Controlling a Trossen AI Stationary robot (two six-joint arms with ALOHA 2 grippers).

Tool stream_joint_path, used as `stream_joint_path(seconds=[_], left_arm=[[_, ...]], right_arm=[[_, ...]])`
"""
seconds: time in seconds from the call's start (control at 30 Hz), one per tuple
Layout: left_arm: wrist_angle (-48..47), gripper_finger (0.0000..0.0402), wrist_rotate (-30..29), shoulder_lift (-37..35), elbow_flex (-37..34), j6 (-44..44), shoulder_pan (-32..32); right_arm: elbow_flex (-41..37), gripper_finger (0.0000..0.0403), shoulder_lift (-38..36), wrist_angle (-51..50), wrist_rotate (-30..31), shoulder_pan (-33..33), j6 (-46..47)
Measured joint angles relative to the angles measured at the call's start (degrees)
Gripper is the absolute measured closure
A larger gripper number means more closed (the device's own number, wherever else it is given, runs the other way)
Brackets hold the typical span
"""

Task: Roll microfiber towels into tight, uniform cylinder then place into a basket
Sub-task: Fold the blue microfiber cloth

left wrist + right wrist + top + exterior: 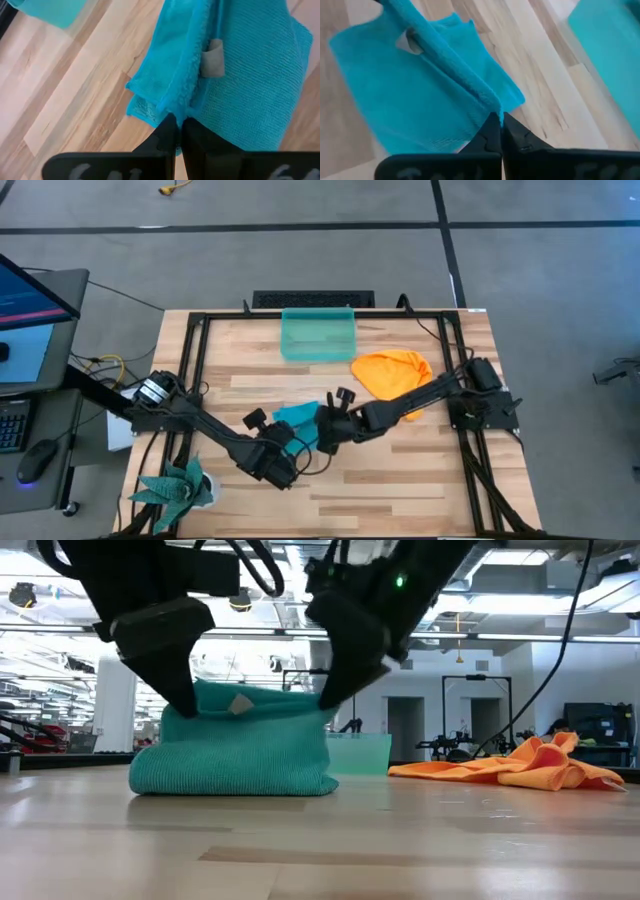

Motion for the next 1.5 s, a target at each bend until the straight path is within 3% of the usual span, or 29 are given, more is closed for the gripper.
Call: stream_joint_path(seconds=[0.2,0.6,1.03,1.23,1.5], left_arm=[[-0.7,0.0395,3.1,0.0,-0.1,-0.1,0.3],[-0.1,0.0386,0.8,0.0,-0.1,3.0,2.2],[-1.4,0.029,-0.4,0.1,-2.3,4.2,2.1],[-2.5,0.0277,2.5,0.1,-2.5,5.2,1.2],[-13.7,0.0282,3.2,0.1,-2.5,-7.5,-3.7]], right_arm=[[-1.8,0.0392,0.0,7.1,-0.7,-0.8,-3.5],[-2.0,0.0391,2.2,6.1,0.0,-2.6,-3.7],[-1.9,0.0386,5.2,8.7,1.6,-4.6,-5.2],[-1.9,0.0394,5.5,9.3,1.6,-4.4,-7.4],[-1.9,0.0392,5.0,14.5,0.6,-3.1,-11.8]])
